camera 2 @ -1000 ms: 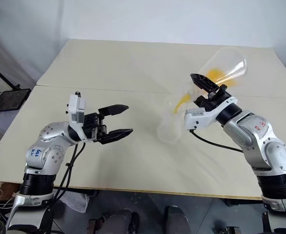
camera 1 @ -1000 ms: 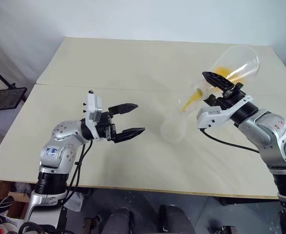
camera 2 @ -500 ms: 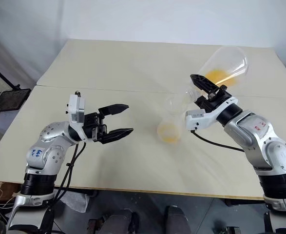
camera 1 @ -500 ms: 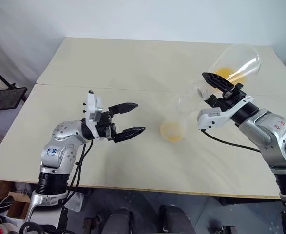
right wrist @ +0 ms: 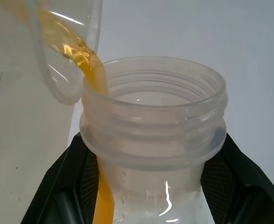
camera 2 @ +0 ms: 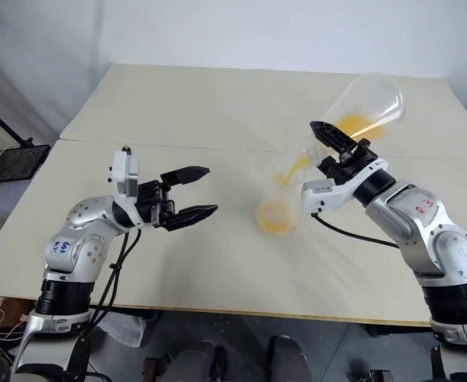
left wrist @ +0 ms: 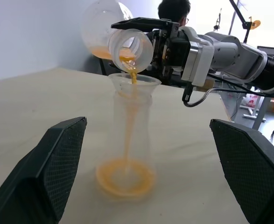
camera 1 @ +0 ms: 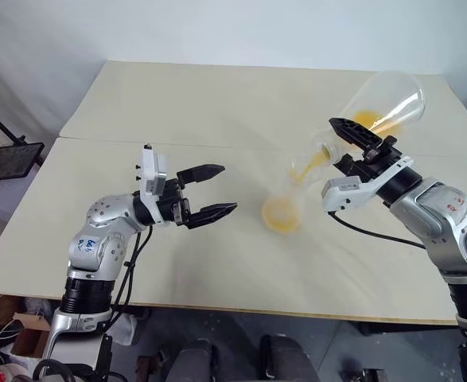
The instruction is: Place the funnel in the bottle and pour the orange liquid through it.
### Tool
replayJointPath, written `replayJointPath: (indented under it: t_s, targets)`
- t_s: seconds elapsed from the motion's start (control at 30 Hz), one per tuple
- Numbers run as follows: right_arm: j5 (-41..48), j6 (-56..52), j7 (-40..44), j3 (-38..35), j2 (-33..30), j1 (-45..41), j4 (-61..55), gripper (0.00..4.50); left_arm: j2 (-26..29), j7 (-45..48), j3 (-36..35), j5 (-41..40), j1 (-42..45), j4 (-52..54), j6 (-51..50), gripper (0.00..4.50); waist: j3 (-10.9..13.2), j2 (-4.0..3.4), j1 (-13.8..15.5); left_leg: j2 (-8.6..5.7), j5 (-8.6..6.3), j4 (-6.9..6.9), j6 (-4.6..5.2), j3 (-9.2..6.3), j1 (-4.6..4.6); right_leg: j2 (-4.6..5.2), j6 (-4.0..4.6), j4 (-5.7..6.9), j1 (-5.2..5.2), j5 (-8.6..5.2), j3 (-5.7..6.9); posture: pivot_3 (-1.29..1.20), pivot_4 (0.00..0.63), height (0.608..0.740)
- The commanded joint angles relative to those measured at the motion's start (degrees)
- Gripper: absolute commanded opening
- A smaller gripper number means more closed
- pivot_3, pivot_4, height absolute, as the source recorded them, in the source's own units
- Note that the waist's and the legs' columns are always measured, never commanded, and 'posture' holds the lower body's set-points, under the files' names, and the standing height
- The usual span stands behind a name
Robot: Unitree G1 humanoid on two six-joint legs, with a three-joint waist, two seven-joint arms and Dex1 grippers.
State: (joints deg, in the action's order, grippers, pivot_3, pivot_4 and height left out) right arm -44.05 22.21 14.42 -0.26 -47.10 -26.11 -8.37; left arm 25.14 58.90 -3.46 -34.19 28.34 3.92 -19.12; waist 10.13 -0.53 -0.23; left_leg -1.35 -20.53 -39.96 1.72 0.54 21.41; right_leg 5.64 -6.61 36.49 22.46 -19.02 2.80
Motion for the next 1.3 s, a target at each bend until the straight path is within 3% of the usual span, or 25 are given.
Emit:
replayJointPath:
  t_s: [0.03,1.3]
  targets:
    - [0.03,-0.22,-1.29,-1.6,-1.37,-0.8,-1.34,2.49,-0.2,0.01,-0.32,-0.22,0.61,0.96,1.12,4.5,0.0,0.0,0.0,0.0,0.0,0.0,0.0,0.0,0.0,0.0,0.0,0.0,0.0,0.0,0.0,0.0,0.15,0.74]
    - [-2.56,1.9,-4.48,-0.5,-2.48,-2.41,-0.61,2.49,-1.28,-0.43,-0.04,0.27,0.91,0.53,1.5,4.5,0.0,0.0,-0.01,0.01,0.01,0.0,-0.01,0.01,0.0,-0.02,0.0,0.0,0.0,0.0,0.0,0.0,0.15,0.74]
